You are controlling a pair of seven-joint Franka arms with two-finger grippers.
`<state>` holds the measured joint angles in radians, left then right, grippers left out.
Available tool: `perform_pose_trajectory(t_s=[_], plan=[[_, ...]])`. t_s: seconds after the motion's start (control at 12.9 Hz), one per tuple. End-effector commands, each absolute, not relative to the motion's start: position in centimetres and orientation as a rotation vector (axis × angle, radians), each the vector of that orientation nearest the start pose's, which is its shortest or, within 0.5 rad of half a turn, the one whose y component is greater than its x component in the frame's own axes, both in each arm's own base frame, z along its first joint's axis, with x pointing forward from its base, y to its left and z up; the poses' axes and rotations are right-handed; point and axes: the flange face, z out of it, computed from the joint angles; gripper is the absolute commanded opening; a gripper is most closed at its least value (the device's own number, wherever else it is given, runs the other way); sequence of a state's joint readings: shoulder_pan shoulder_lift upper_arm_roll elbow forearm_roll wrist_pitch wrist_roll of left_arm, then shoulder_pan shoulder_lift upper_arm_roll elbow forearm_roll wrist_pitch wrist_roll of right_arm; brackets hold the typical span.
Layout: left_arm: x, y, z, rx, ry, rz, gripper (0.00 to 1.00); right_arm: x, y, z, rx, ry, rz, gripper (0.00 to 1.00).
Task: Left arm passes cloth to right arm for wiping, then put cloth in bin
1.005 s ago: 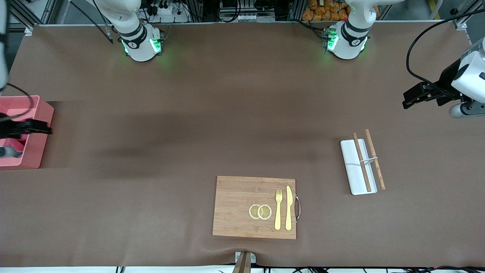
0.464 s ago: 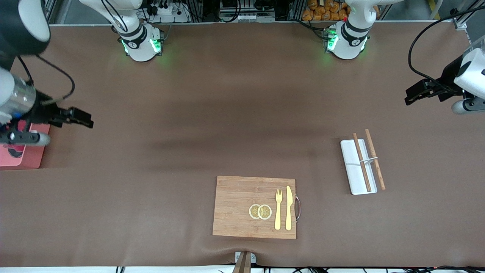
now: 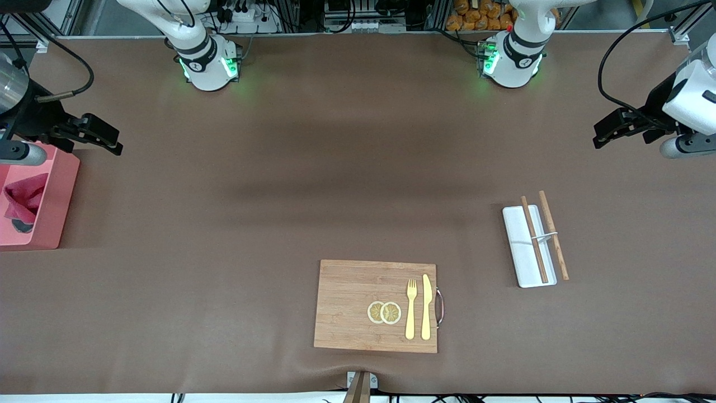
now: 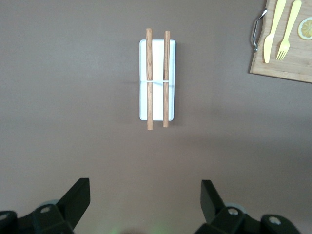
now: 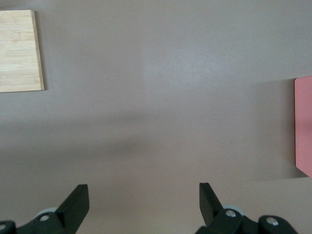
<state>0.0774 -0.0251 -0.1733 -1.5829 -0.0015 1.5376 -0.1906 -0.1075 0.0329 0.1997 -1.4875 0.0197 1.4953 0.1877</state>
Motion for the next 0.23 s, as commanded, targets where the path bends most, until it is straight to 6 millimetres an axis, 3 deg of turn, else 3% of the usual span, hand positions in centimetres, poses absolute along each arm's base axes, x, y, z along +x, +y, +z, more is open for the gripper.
perform_pose_trajectory(t_s=[0.0,0.15], plan=[[53.83,-5.37,63.88,-3.146,-0.099,0.0,1.0,54.51,6.09,64.17,-3.096,0.228,0.023,1.0],[53.77,-5.45,63.84,-3.146,-0.094,0.007,1.0,54.66,6.83,63.86,-3.095,0.219,0.021,1.0]])
